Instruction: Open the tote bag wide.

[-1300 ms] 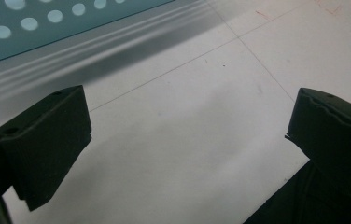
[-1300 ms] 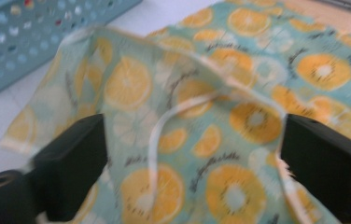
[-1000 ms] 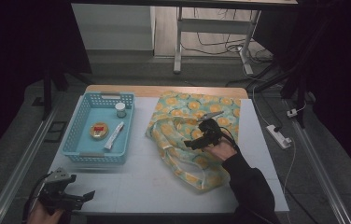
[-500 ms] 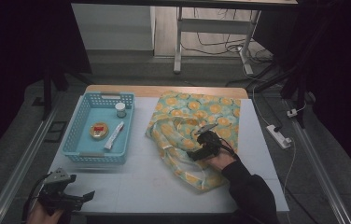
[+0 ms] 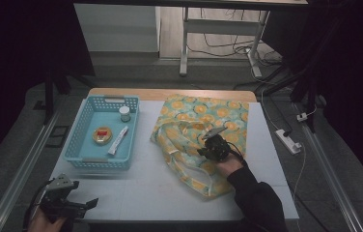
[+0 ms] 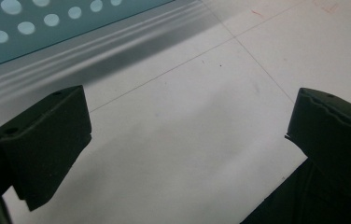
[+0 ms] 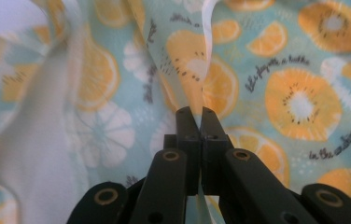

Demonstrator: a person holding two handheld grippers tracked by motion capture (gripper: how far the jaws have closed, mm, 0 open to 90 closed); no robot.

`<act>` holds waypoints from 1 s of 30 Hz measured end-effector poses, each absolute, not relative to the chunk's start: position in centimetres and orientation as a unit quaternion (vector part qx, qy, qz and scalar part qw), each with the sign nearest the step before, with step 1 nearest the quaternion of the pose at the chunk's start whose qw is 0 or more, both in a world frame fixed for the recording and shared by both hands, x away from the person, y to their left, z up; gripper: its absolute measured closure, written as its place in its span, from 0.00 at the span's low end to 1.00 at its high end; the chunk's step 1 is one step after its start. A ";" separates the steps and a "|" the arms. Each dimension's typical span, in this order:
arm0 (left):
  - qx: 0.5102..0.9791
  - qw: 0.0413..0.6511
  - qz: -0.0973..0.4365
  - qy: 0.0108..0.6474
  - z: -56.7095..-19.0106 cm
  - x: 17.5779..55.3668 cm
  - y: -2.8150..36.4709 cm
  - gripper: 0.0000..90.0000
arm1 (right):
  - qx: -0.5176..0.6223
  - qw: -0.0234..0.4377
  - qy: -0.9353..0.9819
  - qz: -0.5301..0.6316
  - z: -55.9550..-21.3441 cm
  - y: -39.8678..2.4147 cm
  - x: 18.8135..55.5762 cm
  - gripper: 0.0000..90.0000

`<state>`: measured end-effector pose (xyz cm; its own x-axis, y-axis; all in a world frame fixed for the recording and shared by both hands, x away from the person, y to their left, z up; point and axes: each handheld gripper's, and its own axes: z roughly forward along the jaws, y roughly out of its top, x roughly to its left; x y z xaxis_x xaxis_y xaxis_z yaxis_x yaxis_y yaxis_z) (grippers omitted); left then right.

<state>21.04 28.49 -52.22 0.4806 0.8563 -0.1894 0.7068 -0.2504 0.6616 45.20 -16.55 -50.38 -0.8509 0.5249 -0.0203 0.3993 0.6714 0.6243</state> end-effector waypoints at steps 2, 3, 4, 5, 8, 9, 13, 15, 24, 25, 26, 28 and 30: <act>0.784 0.355 0.105 0.498 -52.2 21.0 28.5 0.00 | 0.258 0.097 0.903 0.330 -49.7 -16.7 45.3 1.00; 0.784 0.355 0.105 0.498 -52.2 21.0 28.5 0.00 | 0.258 0.097 0.903 0.330 -49.7 -16.7 45.3 1.00; 0.784 0.355 0.106 0.498 -52.2 21.0 28.5 0.00 | 0.260 0.096 0.900 0.336 -49.4 -16.8 45.3 1.00; 0.784 0.355 0.106 0.498 -52.2 21.0 28.4 0.00 | 0.261 0.096 0.898 0.341 -49.0 -16.9 45.4 1.00; 0.786 0.353 0.106 0.497 -52.2 21.1 28.4 0.00 | 0.260 0.093 0.891 0.360 -47.9 -17.0 45.4 1.00; 0.785 0.353 0.106 0.497 -52.2 21.1 28.4 0.00 | 0.259 0.093 0.889 0.367 -47.6 -17.0 45.4 1.00; 0.785 0.353 0.106 0.497 -52.2 21.1 28.4 0.00 | 0.256 0.107 0.885 0.375 -46.4 -16.8 45.4 1.00; 0.786 0.353 0.106 0.497 -52.2 21.1 28.4 0.00 | 0.258 0.111 0.882 0.378 -45.8 -16.7 45.5 1.00; 0.785 0.354 0.104 0.498 -52.2 21.2 28.4 0.00 | 0.255 0.127 0.876 0.389 -43.4 -16.2 45.9 1.00; 0.785 0.354 0.104 0.498 -52.2 21.2 28.4 0.00 | 0.257 0.127 0.874 0.392 -43.1 -16.1 46.0 1.00; 0.785 0.354 0.104 0.498 -52.2 21.2 28.4 0.00 | 0.259 0.126 0.872 0.395 -42.9 -16.1 46.1 1.00; 0.784 0.354 0.103 0.498 -52.2 21.2 28.4 0.00 | 0.262 0.125 0.868 0.402 -42.4 -16.0 46.3 1.00; 0.784 0.354 0.103 0.499 -52.2 21.2 28.4 0.00 | 0.263 0.123 0.867 0.406 -41.9 -15.8 46.5 1.00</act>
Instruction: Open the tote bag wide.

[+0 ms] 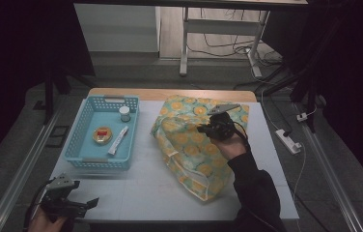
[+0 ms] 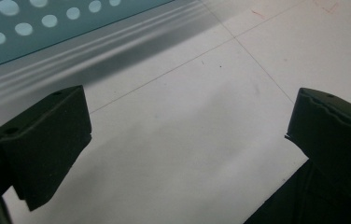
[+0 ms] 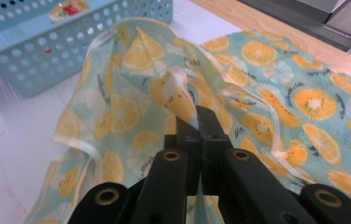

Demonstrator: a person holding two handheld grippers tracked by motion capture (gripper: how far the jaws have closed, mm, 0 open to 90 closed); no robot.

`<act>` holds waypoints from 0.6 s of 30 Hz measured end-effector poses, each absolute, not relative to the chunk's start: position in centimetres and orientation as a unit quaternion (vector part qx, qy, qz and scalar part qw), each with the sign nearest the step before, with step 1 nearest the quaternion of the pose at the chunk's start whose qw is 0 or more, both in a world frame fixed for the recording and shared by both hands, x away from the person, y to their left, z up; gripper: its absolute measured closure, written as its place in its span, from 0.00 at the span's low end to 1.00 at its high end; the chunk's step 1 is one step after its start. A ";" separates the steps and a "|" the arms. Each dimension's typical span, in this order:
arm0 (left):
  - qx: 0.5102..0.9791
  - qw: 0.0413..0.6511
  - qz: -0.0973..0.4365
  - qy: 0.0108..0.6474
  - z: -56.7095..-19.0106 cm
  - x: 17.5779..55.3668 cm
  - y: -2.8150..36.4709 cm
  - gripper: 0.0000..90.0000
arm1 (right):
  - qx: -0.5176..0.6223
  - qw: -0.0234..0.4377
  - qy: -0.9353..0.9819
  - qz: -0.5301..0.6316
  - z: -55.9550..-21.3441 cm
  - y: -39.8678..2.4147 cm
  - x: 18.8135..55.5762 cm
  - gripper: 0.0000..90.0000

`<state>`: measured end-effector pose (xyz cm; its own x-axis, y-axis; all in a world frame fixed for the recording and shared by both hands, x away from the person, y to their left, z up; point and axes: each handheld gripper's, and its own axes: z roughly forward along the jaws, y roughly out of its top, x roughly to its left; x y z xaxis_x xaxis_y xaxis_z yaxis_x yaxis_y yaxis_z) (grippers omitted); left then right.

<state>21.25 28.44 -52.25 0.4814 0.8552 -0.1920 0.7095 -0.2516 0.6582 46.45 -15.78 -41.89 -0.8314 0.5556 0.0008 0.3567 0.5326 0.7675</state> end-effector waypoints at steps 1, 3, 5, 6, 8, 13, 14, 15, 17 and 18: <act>0.785 0.354 0.102 0.499 -52.2 21.2 28.5 0.00 | 0.264 0.124 0.866 0.407 -41.7 -15.6 46.5 1.00; 0.784 0.355 0.102 0.499 -52.2 21.2 28.5 0.00 | 0.267 0.122 0.864 0.410 -41.3 -15.4 46.6 1.00; 0.784 0.355 0.102 0.499 -52.2 21.2 28.5 0.00 | 0.270 0.118 0.861 0.414 -40.9 -15.2 46.7 1.00; 0.784 0.355 0.102 0.499 -52.2 21.2 28.5 0.00 | 0.271 0.115 0.860 0.417 -40.7 -15.1 46.8 1.00; 0.784 0.355 0.102 0.499 -52.2 21.2 28.5 0.00 | 0.275 0.112 0.858 0.420 -40.4 -15.0 46.9 1.00; 0.784 0.356 0.102 0.499 -52.2 21.2 28.5 0.00 | 0.280 0.104 0.853 0.428 -39.8 -14.8 47.1 1.00; 0.784 0.355 0.102 0.499 -52.2 21.3 28.5 0.00 | 0.280 0.104 0.853 0.429 -39.7 -14.9 47.2 1.00; 0.784 0.355 0.102 0.499 -52.3 21.3 28.5 0.00 | 0.280 0.104 0.852 0.430 -39.5 -14.9 47.2 1.00; 0.784 0.355 0.101 0.499 -52.3 21.3 28.5 0.00 | 0.280 0.106 0.850 0.434 -39.2 -14.9 47.2 1.00; 0.784 0.355 0.101 0.499 -52.3 21.3 28.5 0.00 | 0.280 0.107 0.849 0.435 -39.1 -14.9 47.2 1.00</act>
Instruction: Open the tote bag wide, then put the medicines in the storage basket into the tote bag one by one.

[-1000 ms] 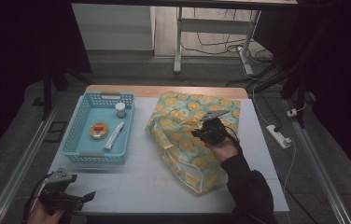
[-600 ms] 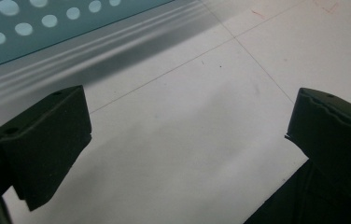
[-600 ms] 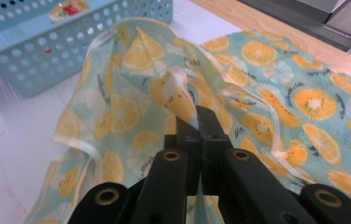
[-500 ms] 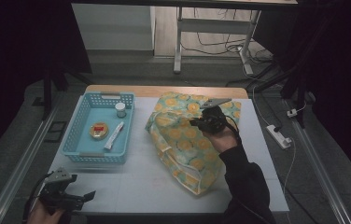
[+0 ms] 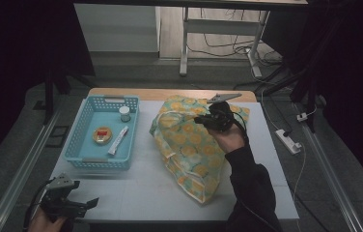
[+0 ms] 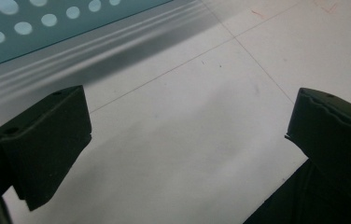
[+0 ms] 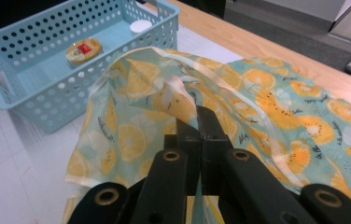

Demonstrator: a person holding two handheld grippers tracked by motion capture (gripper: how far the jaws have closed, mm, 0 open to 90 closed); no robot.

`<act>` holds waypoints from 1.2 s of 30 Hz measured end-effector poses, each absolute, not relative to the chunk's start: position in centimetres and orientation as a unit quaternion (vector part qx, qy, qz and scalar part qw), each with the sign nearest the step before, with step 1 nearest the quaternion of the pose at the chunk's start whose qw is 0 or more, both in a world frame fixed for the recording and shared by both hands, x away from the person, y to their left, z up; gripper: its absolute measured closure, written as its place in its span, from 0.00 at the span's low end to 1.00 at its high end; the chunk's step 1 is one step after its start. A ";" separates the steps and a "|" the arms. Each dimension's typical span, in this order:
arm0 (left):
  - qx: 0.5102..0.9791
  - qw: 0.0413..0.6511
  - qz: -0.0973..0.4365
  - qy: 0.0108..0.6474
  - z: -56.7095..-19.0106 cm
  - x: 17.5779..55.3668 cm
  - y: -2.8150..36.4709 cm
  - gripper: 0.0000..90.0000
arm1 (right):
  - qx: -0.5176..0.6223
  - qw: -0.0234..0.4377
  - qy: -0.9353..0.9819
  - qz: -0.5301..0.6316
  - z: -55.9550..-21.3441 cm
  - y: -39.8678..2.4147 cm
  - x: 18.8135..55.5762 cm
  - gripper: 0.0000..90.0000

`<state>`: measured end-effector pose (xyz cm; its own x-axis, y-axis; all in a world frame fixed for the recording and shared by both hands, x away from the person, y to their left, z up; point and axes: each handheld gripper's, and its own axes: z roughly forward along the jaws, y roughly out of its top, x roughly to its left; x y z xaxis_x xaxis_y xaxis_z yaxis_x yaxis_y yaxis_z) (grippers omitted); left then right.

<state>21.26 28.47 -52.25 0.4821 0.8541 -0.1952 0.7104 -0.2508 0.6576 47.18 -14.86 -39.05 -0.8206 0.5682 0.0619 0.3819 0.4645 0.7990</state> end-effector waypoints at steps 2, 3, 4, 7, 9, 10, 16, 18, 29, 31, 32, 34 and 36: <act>0.784 0.355 0.101 0.499 -52.3 21.3 28.5 0.00 | 0.277 0.110 0.848 0.438 -38.8 -14.8 47.1 1.00; 0.785 0.354 0.101 0.499 -52.3 21.3 28.5 0.00 | 0.277 0.111 0.848 0.439 -38.6 -14.8 47.1 1.00; 0.784 0.354 0.101 0.499 -52.3 21.3 28.5 0.00 | 0.276 0.112 0.847 0.440 -38.5 -14.8 47.1 1.00; 0.784 0.355 0.101 0.499 -52.3 21.3 28.5 0.00 | 0.275 0.114 0.846 0.443 -38.2 -14.9 47.1 1.00; 0.784 0.355 0.101 0.499 -52.3 21.3 28.5 0.00 | 0.275 0.115 0.846 0.443 -38.1 -14.9 47.0 1.00; 0.784 0.355 0.100 0.499 -52.3 21.3 28.5 0.00 | 0.274 0.117 0.846 0.443 -38.0 -14.9 47.1 1.00; 0.783 0.357 0.098 0.500 -52.2 21.3 28.5 0.00 | 0.273 0.118 0.848 0.439 -38.1 -14.9 47.0 1.00; 0.783 0.358 0.098 0.500 -52.2 21.3 28.5 0.00 | 0.273 0.115 0.848 0.439 -38.2 -14.9 47.0 1.00; 0.774 0.365 0.103 0.508 -52.2 21.2 28.8 0.00 | 0.274 0.112 0.846 0.443 -38.5 -15.2 46.9 1.00; 0.773 0.365 0.101 0.509 -52.1 21.2 28.8 0.00 | 0.273 0.111 0.846 0.444 -38.5 -15.2 46.9 1.00; 0.772 0.367 0.101 0.509 -52.1 21.2 28.9 0.00 | 0.273 0.111 0.846 0.444 -38.5 -15.2 46.9 1.00; 0.771 0.369 0.100 0.510 -52.1 21.2 28.9 0.00 | 0.273 0.111 0.846 0.444 -38.5 -15.2 46.9 1.00; 0.770 0.370 0.098 0.510 -52.1 21.2 29.0 0.00 | 0.274 0.110 0.846 0.444 -38.6 -15.2 46.9 1.00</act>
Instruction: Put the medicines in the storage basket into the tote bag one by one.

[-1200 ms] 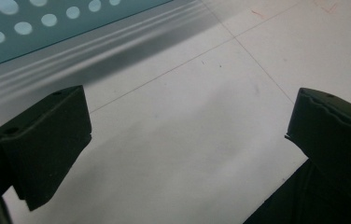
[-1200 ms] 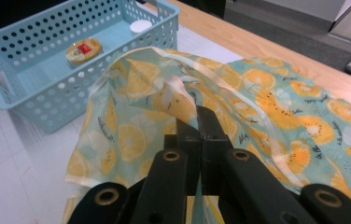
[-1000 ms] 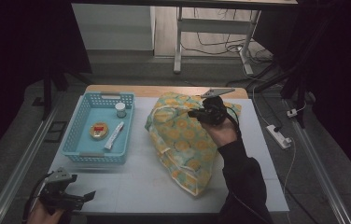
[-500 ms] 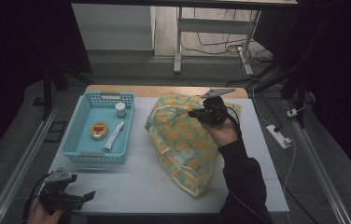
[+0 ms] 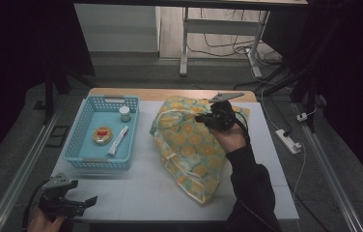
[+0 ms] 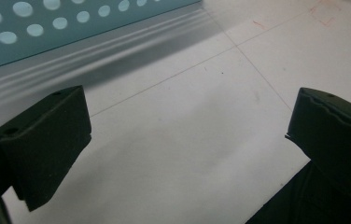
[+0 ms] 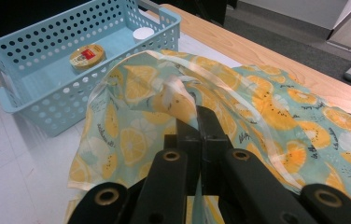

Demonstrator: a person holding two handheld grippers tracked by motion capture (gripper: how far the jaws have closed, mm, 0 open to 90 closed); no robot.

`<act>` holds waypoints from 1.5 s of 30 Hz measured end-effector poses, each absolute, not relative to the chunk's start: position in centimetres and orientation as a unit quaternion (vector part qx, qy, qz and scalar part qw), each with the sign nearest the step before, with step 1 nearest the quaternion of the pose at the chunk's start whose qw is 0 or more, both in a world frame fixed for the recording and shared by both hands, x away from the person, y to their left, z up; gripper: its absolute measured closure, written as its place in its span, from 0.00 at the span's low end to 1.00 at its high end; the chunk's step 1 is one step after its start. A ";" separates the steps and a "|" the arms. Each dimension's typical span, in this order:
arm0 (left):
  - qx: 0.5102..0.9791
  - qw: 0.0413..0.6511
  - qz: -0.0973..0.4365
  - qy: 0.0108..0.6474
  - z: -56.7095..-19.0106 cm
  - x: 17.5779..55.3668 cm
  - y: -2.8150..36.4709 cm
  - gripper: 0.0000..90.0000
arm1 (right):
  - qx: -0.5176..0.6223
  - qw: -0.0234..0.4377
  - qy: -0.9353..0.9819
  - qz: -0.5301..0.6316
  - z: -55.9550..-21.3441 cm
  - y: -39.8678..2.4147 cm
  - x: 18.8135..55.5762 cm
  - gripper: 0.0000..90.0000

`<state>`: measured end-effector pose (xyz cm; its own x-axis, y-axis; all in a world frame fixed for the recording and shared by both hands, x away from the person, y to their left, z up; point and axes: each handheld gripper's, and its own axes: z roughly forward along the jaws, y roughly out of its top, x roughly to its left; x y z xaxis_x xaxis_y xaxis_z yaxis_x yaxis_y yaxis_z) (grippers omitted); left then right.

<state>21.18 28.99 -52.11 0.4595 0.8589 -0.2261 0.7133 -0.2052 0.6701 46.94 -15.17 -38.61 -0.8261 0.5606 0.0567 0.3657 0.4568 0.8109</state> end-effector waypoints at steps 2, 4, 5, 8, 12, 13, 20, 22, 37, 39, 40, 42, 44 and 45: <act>0.769 0.373 0.095 0.510 -52.1 21.2 29.0 0.00 | 0.273 0.110 0.847 0.443 -38.7 -15.2 47.0 1.00; 0.767 0.377 0.094 0.511 -52.0 21.2 29.0 0.00 | 0.273 0.109 0.847 0.443 -38.7 -15.2 47.0 1.00; 0.767 0.377 0.093 0.510 -51.9 21.2 29.0 0.00 | 0.273 0.109 0.847 0.442 -38.8 -15.2 47.0 1.00; 0.768 0.380 0.096 0.507 -51.8 21.3 29.1 0.00 | 0.271 0.109 0.848 0.442 -38.9 -15.2 47.0 1.00; 0.769 0.394 0.093 0.495 -51.5 21.4 29.2 0.00 | 0.271 0.109 0.849 0.441 -38.9 -15.1 47.0 1.00; 0.768 0.399 0.092 0.492 -51.4 21.4 29.2 0.00 | 0.270 0.109 0.849 0.440 -39.0 -15.1 47.0 1.00; 0.769 0.420 0.080 0.475 -50.8 21.9 29.2 0.00 | 0.271 0.107 0.850 0.439 -39.2 -15.0 47.0 1.00; 0.770 0.432 0.074 0.464 -50.7 22.1 29.3 0.00 | 0.271 0.107 0.850 0.438 -39.2 -15.0 47.0 1.00; 0.765 0.427 0.101 0.472 -48.7 24.1 29.5 0.00 | 0.269 0.106 0.851 0.437 -39.3 -15.0 47.1 1.00; 0.764 0.422 0.111 0.474 -48.5 24.6 29.6 0.00 | 0.270 0.105 0.851 0.437 -39.4 -15.0 47.1 1.00; 0.763 0.422 0.116 0.475 -48.4 24.8 29.6 0.00 | 0.270 0.105 0.852 0.437 -39.4 -15.0 47.1 1.00; 0.761 0.420 0.120 0.480 -48.3 25.3 29.8 0.00 | 0.269 0.105 0.852 0.437 -39.4 -15.0 47.1 1.00; 0.759 0.418 0.126 0.483 -48.1 25.9 29.9 0.00 | 0.269 0.105 0.851 0.438 -39.4 -15.0 47.1 1.00; 0.758 0.417 0.128 0.485 -48.0 26.2 29.9 0.00 | 0.269 0.105 0.852 0.438 -39.4 -15.0 47.1 1.00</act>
<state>26.19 29.94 -48.01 0.4961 0.8425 -0.2097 0.6283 -0.1817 0.7564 47.08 -14.96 -39.39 -0.8334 0.5497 0.0573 0.3666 0.4722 0.8016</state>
